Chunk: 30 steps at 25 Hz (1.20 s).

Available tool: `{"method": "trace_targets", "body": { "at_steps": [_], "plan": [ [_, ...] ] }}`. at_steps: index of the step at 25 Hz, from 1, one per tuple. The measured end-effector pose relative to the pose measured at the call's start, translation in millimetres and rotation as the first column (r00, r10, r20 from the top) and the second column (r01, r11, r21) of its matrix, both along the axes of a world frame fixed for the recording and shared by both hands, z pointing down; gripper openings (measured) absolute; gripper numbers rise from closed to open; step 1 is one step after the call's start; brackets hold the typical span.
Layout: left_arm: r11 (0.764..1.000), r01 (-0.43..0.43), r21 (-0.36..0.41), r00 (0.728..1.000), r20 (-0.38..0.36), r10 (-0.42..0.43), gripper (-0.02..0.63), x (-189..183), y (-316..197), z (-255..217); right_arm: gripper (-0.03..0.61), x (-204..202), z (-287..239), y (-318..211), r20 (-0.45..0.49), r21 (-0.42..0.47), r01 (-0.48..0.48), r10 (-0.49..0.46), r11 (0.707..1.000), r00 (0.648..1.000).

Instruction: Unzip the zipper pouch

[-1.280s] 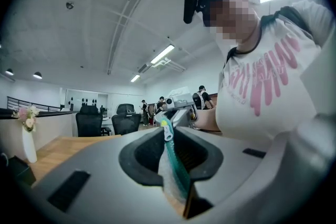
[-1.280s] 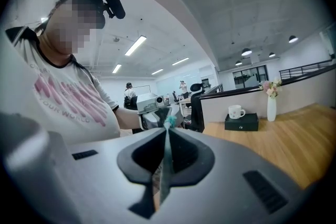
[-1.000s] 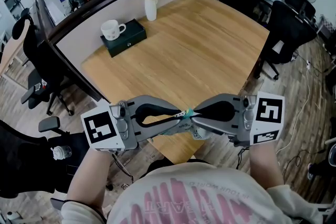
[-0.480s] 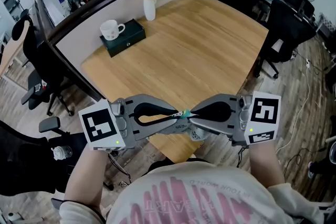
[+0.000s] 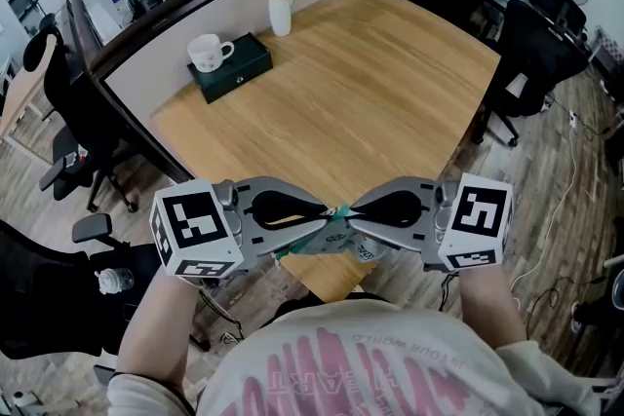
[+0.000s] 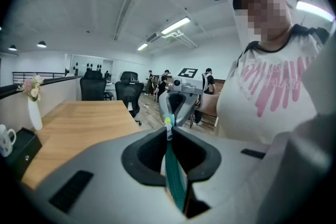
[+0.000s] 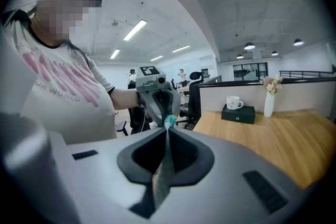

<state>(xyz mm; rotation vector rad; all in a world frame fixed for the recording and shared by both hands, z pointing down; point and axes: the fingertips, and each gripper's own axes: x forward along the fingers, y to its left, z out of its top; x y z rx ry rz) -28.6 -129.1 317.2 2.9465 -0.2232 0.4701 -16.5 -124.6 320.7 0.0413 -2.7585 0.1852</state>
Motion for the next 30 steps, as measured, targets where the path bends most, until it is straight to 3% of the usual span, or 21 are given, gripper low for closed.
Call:
{"method": "trace_targets", "body": {
  "at_steps": [6,11,17,27,30],
  "plan": [
    [0.996,0.032,-0.084,0.998,0.064,-0.027,0.032,-0.5,-0.5,14.0,0.003,-0.9,14.0,-0.7,-0.039,0.006,-0.001,0.001,1.000,0.999],
    [0.996,0.092,0.002,0.976,0.200,-0.091,0.032,2.0,-3.3,30.8,0.003,0.1,29.3,-4.3,-0.116,0.018,-0.028,0.030,0.999,0.993],
    [0.985,0.143,0.094,0.947,0.278,-0.164,0.034,9.0,-6.3,44.9,0.003,5.9,44.0,-10.9,-0.191,0.035,-0.067,0.072,0.997,0.979],
    [0.970,0.200,0.136,0.882,0.406,-0.238,0.028,3.4,-16.2,68.8,0.003,5.2,64.5,-21.9,-0.282,0.059,-0.123,0.135,0.991,0.950],
    [0.973,0.202,0.116,0.888,0.397,-0.231,0.006,2.1,-16.1,70.5,0.003,6.9,66.6,-25.9,-0.281,0.053,-0.141,0.150,0.989,0.948]
  ]
}}
